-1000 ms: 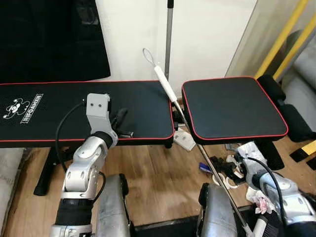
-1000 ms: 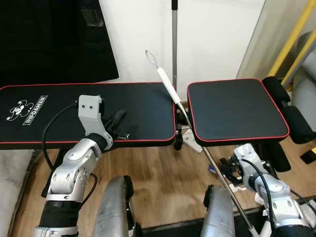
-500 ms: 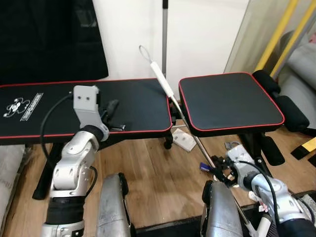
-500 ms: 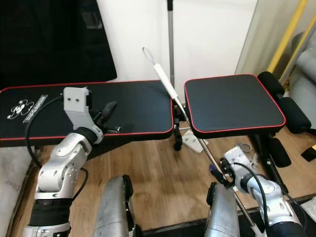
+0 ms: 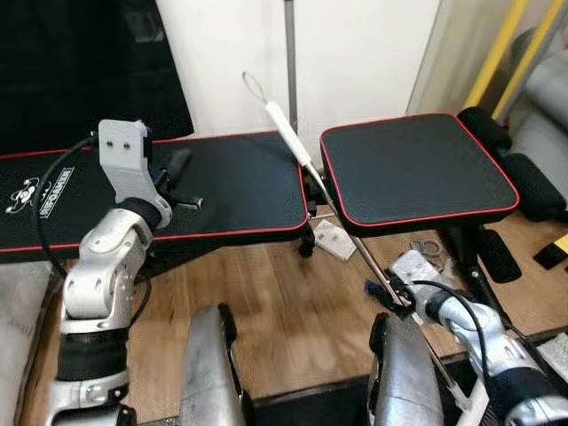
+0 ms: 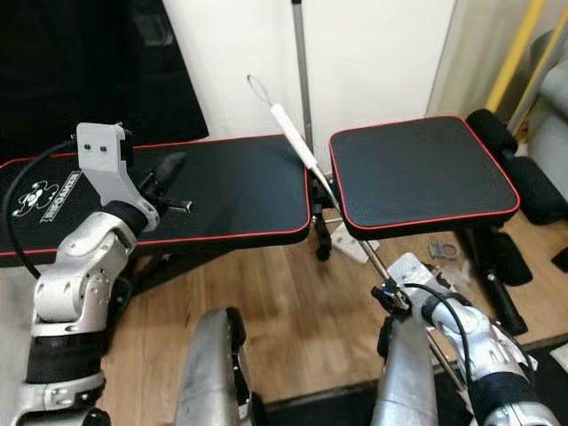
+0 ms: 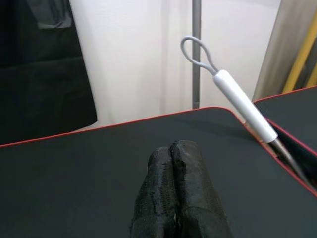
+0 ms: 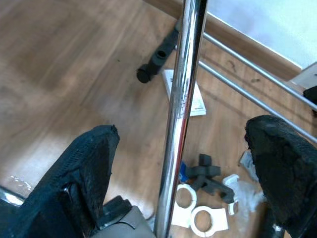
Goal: Sweep floor
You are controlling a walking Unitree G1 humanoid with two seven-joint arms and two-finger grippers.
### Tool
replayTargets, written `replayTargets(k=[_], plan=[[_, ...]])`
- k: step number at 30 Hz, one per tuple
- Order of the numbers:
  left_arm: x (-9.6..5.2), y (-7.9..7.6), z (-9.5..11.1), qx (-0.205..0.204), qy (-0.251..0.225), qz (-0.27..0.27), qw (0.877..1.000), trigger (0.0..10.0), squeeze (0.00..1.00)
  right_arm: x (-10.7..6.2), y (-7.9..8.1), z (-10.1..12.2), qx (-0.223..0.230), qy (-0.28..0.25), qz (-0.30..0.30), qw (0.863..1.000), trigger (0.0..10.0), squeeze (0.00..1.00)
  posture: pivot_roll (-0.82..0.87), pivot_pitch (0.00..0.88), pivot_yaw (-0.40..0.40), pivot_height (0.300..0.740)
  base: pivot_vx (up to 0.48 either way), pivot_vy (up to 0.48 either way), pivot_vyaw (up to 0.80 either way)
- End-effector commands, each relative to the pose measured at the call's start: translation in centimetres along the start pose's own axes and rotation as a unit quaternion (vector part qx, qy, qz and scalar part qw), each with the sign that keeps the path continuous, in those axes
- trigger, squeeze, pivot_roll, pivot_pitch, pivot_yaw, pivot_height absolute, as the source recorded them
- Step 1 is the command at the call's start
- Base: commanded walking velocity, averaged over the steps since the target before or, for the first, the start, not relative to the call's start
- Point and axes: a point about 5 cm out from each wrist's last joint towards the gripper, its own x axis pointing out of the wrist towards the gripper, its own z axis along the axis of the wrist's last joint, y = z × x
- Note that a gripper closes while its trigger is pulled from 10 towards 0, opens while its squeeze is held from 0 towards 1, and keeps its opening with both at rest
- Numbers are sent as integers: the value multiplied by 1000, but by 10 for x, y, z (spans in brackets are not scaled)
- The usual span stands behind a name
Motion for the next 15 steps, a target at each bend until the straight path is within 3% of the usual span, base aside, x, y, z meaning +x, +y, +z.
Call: replayTargets(k=[1, 8, 15], plan=[[-2, 1, 0, 0, 7, -42, 999, 10000, 0, 2, 5, -3, -9, 3, 5, 1000, 10000, 0, 134, 73, 19, 475, 0, 0, 0], [-15, -1, -2, 2, 28, -45, 999, 10000, 0, 13, -8, 13, -27, -27, -58, 998, 10000, 0, 168, 134, 12, 475, 0, 0, 0], [-20, -3, -3, 4, 36, -50, 998, 10000, 0, 17, -6, 17, -34, -34, -67, 997, 10000, 0, 182, 157, 13, 475, 0, 0, 0]])
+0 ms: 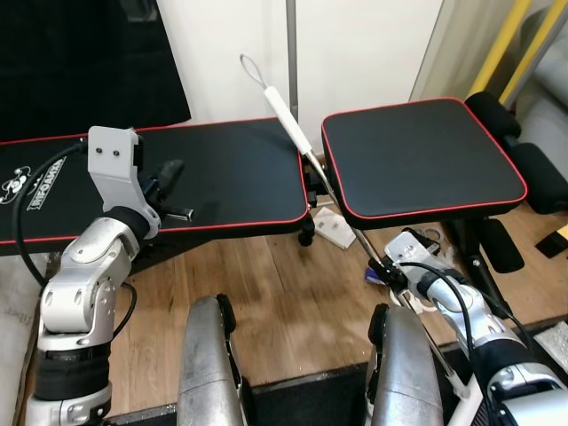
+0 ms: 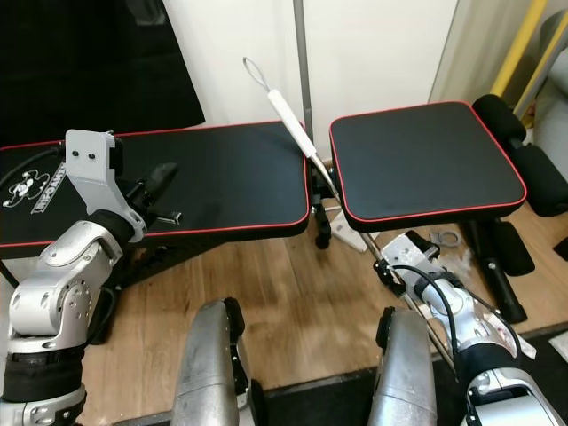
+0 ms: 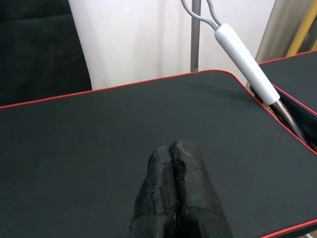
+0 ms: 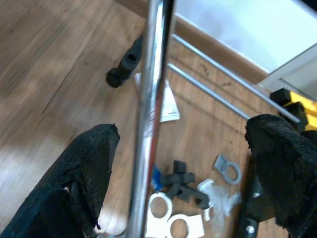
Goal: Sweep floor
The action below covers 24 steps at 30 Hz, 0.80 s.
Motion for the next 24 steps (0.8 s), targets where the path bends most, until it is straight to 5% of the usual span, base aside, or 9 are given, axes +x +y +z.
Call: replayTargets(k=[1, 24], plan=[[-3, -3, 0, 5, 9, -39, 999, 10000, 0, 2, 8, 0, -7, -1, 13, 1000, 10000, 0, 188, 165, 14, 475, 0, 0, 0], [-12, -5, 6, 14, 21, -42, 999, 10000, 0, 17, 7, 2, -10, 50, -19, 999, 10000, 0, 222, 221, 8, 475, 0, 0, 0]])
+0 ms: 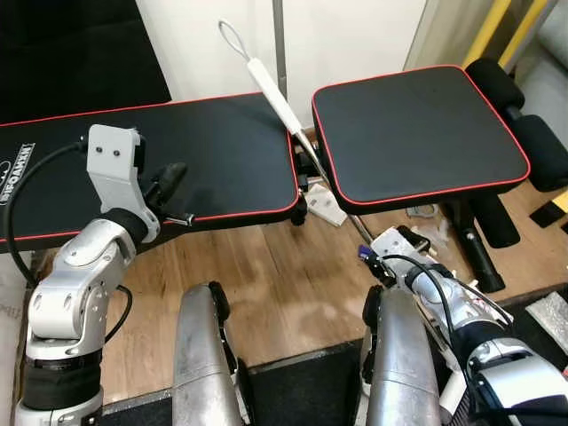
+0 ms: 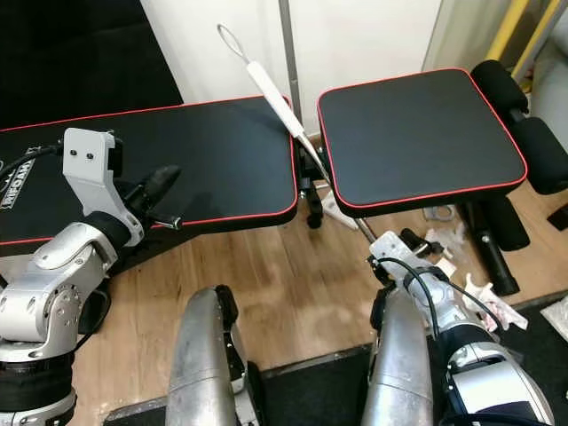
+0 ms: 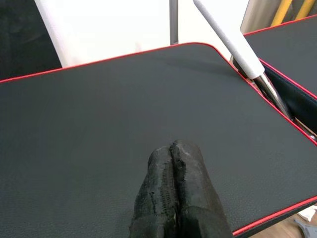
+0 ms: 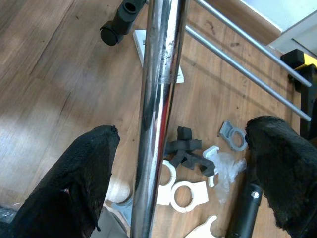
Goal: Sweep floor
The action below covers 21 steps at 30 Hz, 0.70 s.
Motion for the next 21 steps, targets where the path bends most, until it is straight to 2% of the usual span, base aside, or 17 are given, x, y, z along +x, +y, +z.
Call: replayTargets(k=[1, 12, 13, 14, 15, 21], plan=[[-4, -1, -2, 7, 10, -26, 1000, 10000, 0, 0, 3, -3, 5, 10, 2, 1000, 10000, 0, 222, 221, 8, 475, 0, 0, 0], [-8, -1, 0, 11, 16, -26, 999, 10000, 0, 5, 4, 7, 5, 0, 3, 1000, 10000, 0, 240, 252, 6, 475, 0, 0, 0], [-10, -1, 1, 13, 17, -25, 999, 10000, 0, 6, 4, 9, 0, -2, 4, 1000, 5686, 0, 248, 265, -1, 475, 0, 0, 0], [-10, -1, 1, 13, 17, -25, 999, 10000, 0, 6, 4, 9, 0, -2, 4, 1000, 5686, 0, 248, 265, -1, 475, 0, 0, 0], [-11, 0, 2, 14, 18, -24, 999, 10000, 0, 7, 4, 10, -5, -3, 4, 1000, 0, 0, 251, 269, -4, 475, 0, 0, 0], [-13, 0, 2, 16, 19, -21, 999, 10000, 0, 6, 1, 9, -10, -3, -2, 1000, 0, 0, 255, 273, -6, 475, 0, 0, 0]])
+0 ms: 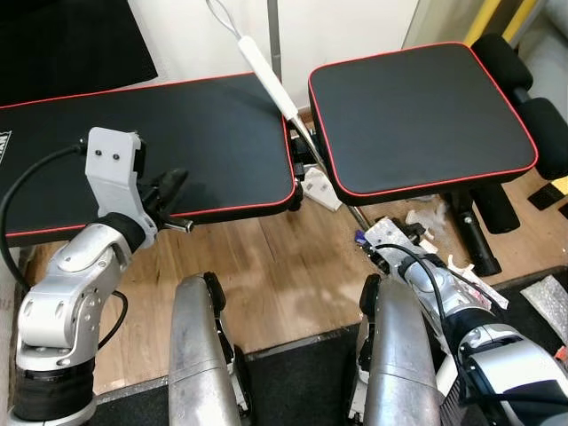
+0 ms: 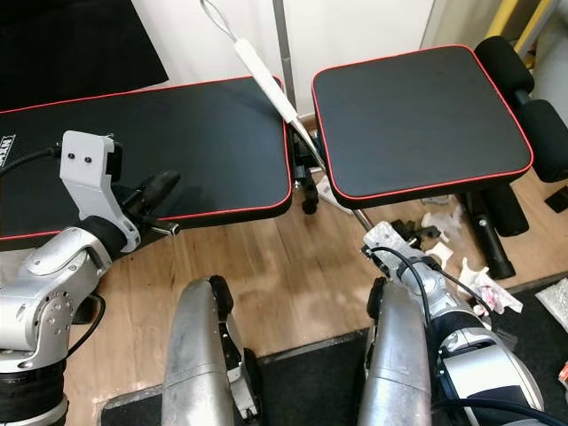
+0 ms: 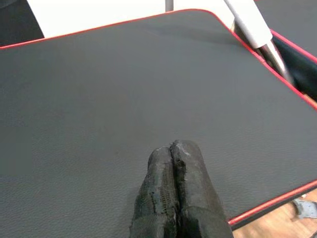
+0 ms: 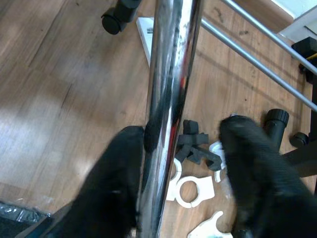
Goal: Sweep floor
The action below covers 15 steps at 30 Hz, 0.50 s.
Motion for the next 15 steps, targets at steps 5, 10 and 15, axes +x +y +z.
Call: replayTargets(k=[5, 10, 15], plan=[[-5, 1, -1, 5, 9, -15, 1000, 10000, 0, -1, 2, -5, -4, 5, 0, 1000, 0, 0, 255, 267, -3, 475, 0, 0, 0], [-4, 1, -1, 6, 9, -15, 1000, 10000, 0, -1, 3, -4, -2, 2, 2, 1000, 0, 0, 253, 261, -3, 475, 0, 0, 0], [-3, -1, -1, 6, 8, -18, 1000, 10000, 0, -2, 8, -5, 0, -5, 22, 1000, 0, 0, 247, 248, -1, 475, 0, 0, 0]])
